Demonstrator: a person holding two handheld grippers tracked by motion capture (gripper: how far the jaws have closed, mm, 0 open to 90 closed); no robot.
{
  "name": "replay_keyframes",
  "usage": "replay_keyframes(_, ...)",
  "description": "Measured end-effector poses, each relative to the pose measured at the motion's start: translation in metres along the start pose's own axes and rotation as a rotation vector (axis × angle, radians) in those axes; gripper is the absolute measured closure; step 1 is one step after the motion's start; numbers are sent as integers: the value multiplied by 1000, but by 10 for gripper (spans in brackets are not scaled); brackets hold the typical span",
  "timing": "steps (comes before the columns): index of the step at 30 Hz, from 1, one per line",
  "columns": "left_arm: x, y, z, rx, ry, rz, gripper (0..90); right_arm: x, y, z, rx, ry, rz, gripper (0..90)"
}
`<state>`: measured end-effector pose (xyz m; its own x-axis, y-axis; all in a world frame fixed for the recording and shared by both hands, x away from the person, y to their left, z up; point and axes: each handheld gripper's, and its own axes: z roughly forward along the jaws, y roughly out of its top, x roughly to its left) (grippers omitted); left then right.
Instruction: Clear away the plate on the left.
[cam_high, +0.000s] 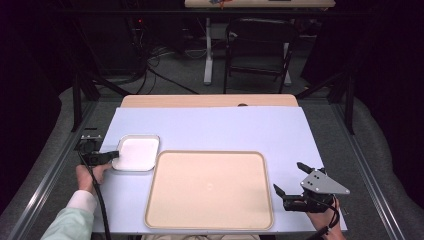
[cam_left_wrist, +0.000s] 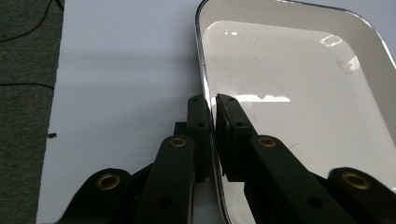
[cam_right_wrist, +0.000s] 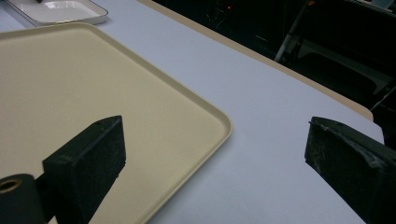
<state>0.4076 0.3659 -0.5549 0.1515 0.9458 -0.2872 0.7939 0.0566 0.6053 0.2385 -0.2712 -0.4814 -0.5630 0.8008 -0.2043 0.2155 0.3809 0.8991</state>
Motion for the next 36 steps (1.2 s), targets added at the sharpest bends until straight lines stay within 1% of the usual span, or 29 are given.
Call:
replay_keyframes(1, 0, 0, 0, 0, 0, 0, 845, 0, 0, 0, 0, 0, 0, 45)
replay_keyframes(3, 3, -1, 0, -13, -23, -31, 850, 0, 0, 0, 4, -2, 1, 45)
replay_keyframes(4, 3, -2, 0, -15, -27, -32, 853, -1, 0, 0, 4, -2, 3, 45)
replay_keyframes(5, 4, -2, 0, -12, -37, -40, 857, -1, 0, 0, 4, -2, 3, 45)
replay_keyframes(6, 4, -2, 0, -20, -40, -52, 864, 0, 0, 0, 4, -3, 4, 45)
replay_keyframes(9, 5, -3, -1, -16, -50, -66, 873, 0, 0, 0, 5, -4, 3, 46)
replay_keyframes(12, 7, -3, -2, -27, -60, -77, 879, 0, 0, 0, 6, -6, 5, 47)
replay_keyframes(13, 6, -3, -3, -38, -63, -82, 880, -1, 0, 1, 8, -4, 6, 47)
replay_keyframes(15, 6, -3, -5, -46, -65, -77, 881, -1, 0, 1, 11, -4, 6, 47)
replay_keyframes(16, 5, -3, -6, -54, -66, -82, 882, -1, 0, 1, 10, -4, 8, 47)
replay_keyframes(18, 4, -3, -8, -54, -59, -68, 882, -1, 0, 1, 12, -4, 10, 47)
replay_keyframes(19, 3, -3, -9, -63, -60, -74, 882, -1, 0, 2, 12, -3, 11, 46)
replay_keyframes(20, 3, -3, -10, -64, -61, -66, 882, -1, 0, 2, 12, -3, 12, 46)
replay_keyframes(22, 2, -3, -12, -74, -59, -68, 882, -1, 0, 2, 14, -4, 14, 46)
replay_keyframes(24, 1, -2, -13, -76, -58, -57, 882, -2, 0, 2, 15, -4, 14, 46)
replay_keyframes(30, -5, -2, -19, -113, -55, -41, 882, -1, 0, 2, 22, -5, 15, 46)
replay_keyframes(31, -5, -1, -21, -112, -55, -30, 882, -1, 0, 2, 23, -5, 15, 45)
replay_keyframes(34, -6, 0, -26, -137, -65, -41, 881, -1, 0, 2, 22, -6, 14, 45)
replay_keyframes(36, -6, 1, -30, -153, -62, -42, 882, -1, 0, 2, 24, -4, 15, 45)
